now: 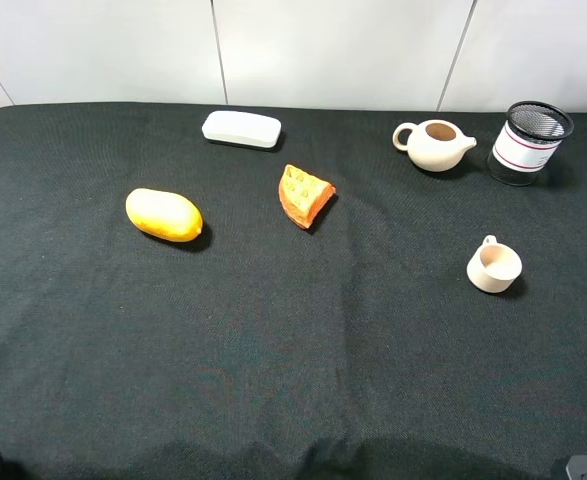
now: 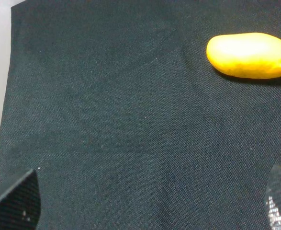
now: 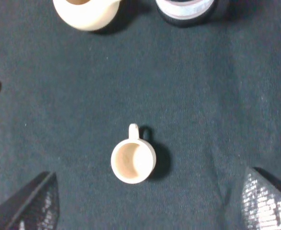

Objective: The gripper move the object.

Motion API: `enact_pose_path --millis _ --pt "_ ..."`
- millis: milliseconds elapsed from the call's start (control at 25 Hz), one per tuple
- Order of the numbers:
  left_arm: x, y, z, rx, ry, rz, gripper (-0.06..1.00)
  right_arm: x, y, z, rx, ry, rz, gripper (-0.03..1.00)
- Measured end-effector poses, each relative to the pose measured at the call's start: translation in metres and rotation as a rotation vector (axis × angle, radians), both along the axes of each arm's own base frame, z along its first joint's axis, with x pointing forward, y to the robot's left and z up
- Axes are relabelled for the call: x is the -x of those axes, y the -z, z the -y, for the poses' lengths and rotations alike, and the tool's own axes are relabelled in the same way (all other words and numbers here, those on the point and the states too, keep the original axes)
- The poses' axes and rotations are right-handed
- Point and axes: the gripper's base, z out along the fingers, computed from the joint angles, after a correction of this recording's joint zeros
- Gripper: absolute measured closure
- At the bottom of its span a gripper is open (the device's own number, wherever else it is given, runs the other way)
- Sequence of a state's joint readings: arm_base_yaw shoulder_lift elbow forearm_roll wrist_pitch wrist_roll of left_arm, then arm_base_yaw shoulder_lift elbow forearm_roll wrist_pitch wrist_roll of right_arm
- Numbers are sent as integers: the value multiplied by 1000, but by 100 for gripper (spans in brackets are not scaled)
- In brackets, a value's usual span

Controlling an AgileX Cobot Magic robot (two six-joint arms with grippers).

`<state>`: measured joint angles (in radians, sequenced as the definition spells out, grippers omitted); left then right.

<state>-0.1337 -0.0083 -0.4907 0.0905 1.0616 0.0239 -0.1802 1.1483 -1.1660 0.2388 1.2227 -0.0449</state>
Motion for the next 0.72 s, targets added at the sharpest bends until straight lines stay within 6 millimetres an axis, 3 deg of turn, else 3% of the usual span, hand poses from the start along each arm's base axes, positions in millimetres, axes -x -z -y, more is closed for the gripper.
enact_pose_path --millis 400,440,720 --pt "0 0 0 0 0 1 -5 75 6 -14 19 -1 104 39" --pt "0 0 0 0 0 1 -5 75 6 -14 19 -1 104 39" --pt "0 0 0 0 0 1 -5 128 33 -22 48 18 248 39"
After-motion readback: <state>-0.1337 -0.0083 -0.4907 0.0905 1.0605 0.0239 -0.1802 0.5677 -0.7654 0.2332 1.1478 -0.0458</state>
